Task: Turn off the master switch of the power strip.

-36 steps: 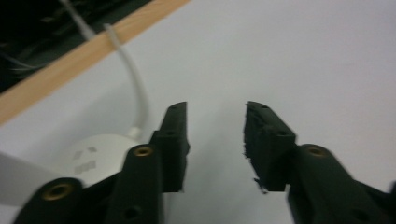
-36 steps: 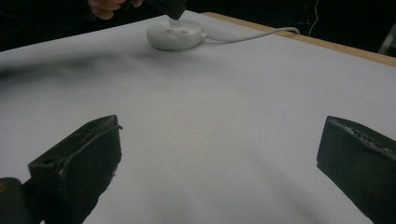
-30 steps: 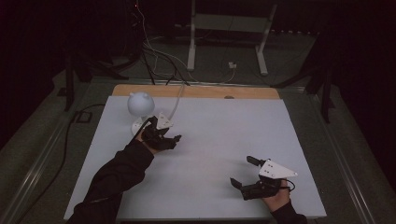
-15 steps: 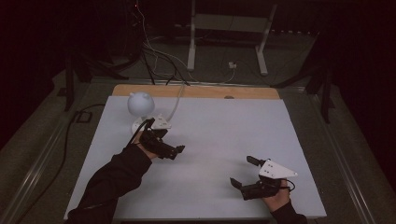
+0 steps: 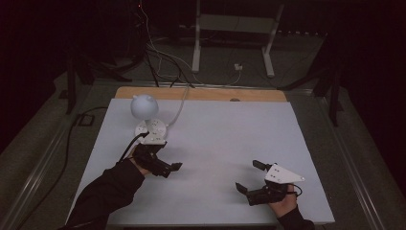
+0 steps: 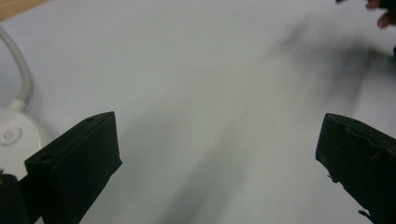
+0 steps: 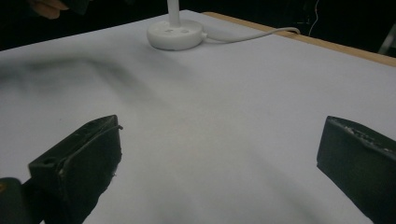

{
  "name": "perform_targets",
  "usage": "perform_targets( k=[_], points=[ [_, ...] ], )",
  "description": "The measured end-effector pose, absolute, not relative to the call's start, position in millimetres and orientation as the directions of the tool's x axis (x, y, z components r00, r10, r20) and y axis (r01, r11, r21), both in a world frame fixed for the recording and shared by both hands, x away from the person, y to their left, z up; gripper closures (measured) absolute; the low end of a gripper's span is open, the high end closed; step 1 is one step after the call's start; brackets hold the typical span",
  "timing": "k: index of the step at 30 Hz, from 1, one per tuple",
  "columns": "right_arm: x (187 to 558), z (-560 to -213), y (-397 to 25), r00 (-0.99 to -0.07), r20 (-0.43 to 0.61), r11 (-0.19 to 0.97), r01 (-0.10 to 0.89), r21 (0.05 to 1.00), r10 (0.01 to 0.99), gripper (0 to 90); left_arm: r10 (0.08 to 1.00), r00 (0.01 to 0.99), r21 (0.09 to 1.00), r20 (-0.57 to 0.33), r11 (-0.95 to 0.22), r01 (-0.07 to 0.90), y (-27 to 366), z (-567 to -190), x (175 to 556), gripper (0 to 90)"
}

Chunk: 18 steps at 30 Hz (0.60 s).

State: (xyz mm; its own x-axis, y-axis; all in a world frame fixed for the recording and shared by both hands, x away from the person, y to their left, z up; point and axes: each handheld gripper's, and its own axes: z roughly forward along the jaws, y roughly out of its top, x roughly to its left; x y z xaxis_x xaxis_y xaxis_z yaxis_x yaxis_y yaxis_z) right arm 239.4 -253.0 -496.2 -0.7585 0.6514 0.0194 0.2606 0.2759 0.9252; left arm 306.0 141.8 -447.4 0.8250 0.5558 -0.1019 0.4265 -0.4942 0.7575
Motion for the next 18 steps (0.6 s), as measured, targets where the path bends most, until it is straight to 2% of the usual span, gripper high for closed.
perform_targets(
  k=[10, 18],
  points=[
    [240, -497, -253, -0.757, 0.017, 0.280, 0.262, 0.924, 0.653, 0.0, 0.556, 0.826, 0.735, -0.097, -0.520, 0.436, 160, -460, 288, 0.4],
    [240, -497, -253, -0.756, 0.017, 0.281, 0.264, 0.923, 0.654, 0.0, 0.566, 0.814, 0.705, -0.127, -0.526, 0.476, 178, -482, 278, 0.5]
  ],
)
